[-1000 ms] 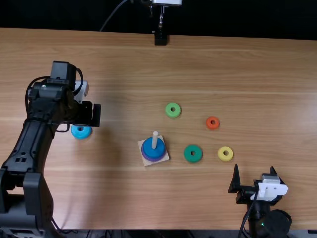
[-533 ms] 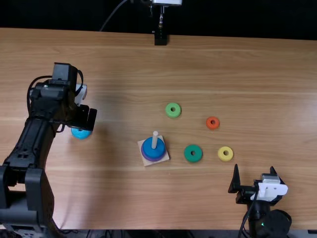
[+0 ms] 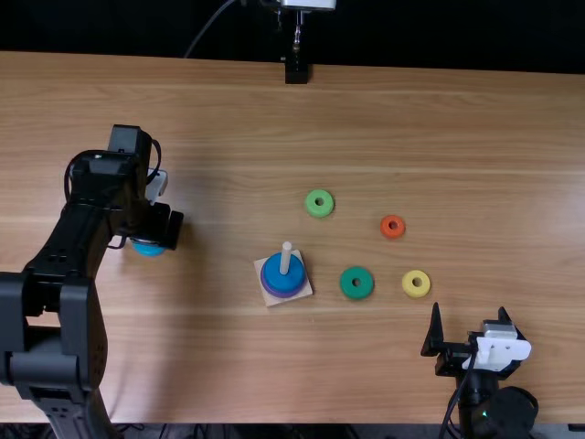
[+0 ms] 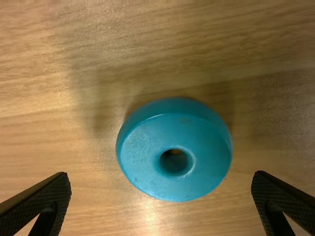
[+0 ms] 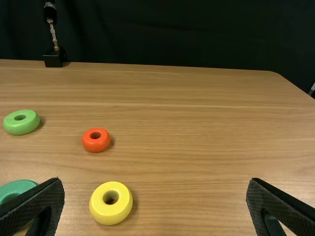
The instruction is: Build the Hanoi tower: stack the rings onto the peg from bottom to top in this color order: purple, dark blue, light blue, dark green, light green, yellow, orange.
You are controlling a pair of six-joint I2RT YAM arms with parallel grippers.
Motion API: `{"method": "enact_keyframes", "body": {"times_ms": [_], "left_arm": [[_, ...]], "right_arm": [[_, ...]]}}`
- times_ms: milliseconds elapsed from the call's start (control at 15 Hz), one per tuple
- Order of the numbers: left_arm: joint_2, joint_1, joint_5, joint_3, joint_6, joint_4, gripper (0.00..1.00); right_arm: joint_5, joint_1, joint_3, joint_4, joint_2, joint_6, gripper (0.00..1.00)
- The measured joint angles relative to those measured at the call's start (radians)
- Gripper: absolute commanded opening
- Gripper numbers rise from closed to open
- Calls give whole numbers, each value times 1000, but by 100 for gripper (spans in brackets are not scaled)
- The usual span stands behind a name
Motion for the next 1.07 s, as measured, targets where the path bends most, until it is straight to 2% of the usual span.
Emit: {"method": "enact_keyframes", "body": {"times_ms": [267,867,1067], "left_arm": [[29,0,28,0,0,2,100],[77,0,32,0,0,23,100],[77,0,40,0,0,35,100]], "right_arm": [[0,0,0,0,0,0,100],[0,0,0,0,0,0,100],[0,0,0,0,0,0,100]]}}
